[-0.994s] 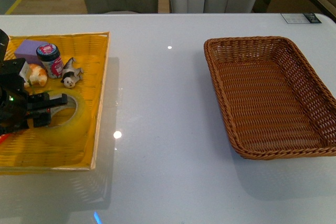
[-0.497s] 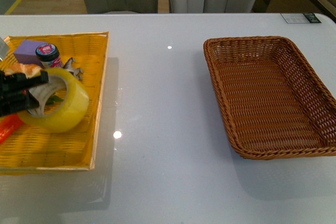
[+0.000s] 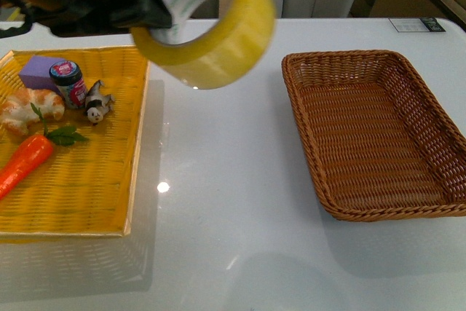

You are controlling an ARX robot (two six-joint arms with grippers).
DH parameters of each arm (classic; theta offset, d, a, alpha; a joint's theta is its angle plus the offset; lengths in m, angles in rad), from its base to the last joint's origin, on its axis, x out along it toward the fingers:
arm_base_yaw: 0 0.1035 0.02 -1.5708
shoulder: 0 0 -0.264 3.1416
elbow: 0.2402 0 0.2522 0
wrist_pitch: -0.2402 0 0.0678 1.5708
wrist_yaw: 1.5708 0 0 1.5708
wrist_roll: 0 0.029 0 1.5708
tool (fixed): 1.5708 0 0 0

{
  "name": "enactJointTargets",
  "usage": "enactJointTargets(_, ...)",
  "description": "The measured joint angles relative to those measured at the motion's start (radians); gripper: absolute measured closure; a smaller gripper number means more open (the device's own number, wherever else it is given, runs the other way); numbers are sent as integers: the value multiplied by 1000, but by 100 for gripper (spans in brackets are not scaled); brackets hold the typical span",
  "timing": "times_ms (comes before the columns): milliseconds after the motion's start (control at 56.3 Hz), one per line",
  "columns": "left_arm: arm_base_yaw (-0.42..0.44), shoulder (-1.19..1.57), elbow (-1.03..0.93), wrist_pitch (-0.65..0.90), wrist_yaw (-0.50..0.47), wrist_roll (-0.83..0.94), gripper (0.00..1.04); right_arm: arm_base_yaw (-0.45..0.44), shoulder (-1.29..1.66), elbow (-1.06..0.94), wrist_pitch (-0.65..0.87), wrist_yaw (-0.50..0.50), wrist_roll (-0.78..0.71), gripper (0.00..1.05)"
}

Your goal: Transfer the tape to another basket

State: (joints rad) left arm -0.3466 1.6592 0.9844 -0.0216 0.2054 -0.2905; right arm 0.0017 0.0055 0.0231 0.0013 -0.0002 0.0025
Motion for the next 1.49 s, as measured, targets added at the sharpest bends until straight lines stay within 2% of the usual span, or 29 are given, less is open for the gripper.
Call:
enactJointTargets(178, -159, -31, 11, -33, -2, -11, 90, 0, 0, 0, 0, 0, 0, 9)
enactJointTargets(284, -186, -35, 11, -46, -2, -10, 90, 0, 0, 0, 0, 1, 0, 9)
enactJointTargets(320, -193, -36, 12, -51, -3, -8, 90, 12, 27, 18, -56, 54, 28, 9)
enactJointTargets(355, -196, -36, 12, -54, -3, -7, 90, 37, 137, 92, -224, 155, 116, 9)
enactJointTargets(373, -197, -37, 12, -58, -3, -7, 90, 33, 192, 121, -277, 175, 159, 9)
enactJointTargets(462, -201, -42, 14, -64, 0, -5, 90, 7, 350, 182, -304, 147, 249, 9)
enactJointTargets(550, -203, -43, 17, -74, 8, -2, 90, -8, 502, 241, -153, -8, 345, 9)
enactJointTargets(639, -208, -50, 17, -89, 22, -2, 90, 39, 599, 264, 66, -200, 462, 9)
enactJointTargets(728, -212, -55, 18, -98, 31, -2, 90, 103, 687, 264, 254, -278, 542, 9)
enactJointTargets(817, -213, -60, 18, -107, 35, -2, 90, 172, 792, 264, 410, -296, 578, 9)
enactJointTargets(1012, -213, -61, 29, -123, 53, -3, 90, 275, 999, 258, 589, -335, 587, 9)
enactJointTargets(1385, -212, -68, 40, -132, 77, -7, 90, 315, 1209, 264, 813, -396, 662, 9)
enactJointTargets(1491, -212, -68, 40, -132, 82, -10, 90, 328, 1252, 272, 834, -387, 673, 9)
